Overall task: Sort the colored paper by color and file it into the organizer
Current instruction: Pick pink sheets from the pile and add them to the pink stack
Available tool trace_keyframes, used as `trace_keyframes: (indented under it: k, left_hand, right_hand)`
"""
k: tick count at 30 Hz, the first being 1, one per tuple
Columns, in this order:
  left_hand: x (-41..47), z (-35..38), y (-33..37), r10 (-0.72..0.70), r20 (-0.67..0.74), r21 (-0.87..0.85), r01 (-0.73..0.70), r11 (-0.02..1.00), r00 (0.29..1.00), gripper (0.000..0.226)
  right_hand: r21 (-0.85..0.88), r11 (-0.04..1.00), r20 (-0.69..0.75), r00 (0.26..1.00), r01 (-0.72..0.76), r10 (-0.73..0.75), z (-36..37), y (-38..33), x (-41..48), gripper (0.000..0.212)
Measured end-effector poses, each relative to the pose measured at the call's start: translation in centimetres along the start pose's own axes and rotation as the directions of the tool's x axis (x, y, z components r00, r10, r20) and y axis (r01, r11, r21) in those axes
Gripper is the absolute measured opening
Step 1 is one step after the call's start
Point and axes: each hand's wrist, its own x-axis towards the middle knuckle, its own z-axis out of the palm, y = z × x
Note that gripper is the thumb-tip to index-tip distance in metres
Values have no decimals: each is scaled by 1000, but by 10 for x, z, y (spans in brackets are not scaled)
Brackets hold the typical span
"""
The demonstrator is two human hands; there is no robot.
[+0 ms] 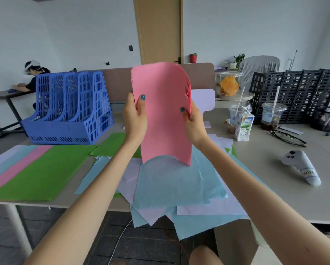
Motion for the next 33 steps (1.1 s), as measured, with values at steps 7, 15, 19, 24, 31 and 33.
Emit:
trace_keyframes:
  k: [7, 15, 19, 24, 31, 33]
  left_hand:
    - [-18, -2, -23, -233, 155, -42, 242, 969, 960, 22]
    - [0, 2, -26, -275, 196, 57, 269, 961, 941, 62]
    - [11, 1, -38, -247, 190, -67, 264, 962, 950, 40]
    - [-4, 5, -61, -395, 250, -97, 429, 898, 884, 39]
    - [5, 12, -67, -392, 306, 54, 396, 917, 867, 38]
    - [10, 7, -68, -388, 317, 88, 380, 921, 866, 52]
  right_hand:
    - [97, 957, 98, 960, -272, 263, -5, 33, -5, 27]
    - [203, 854, 240, 870, -479, 431, -17, 53, 14, 23]
    - [229, 818, 247, 844, -529, 476, -19, 63, 19, 30]
    - [276, 767, 282, 811, -580, 512, -18, 79, 13, 47]
    - [320, 790, 191, 852, -524, 488, -6, 83, 20, 22]
    - [324, 792, 203, 855, -518, 477, -3, 78, 22, 22]
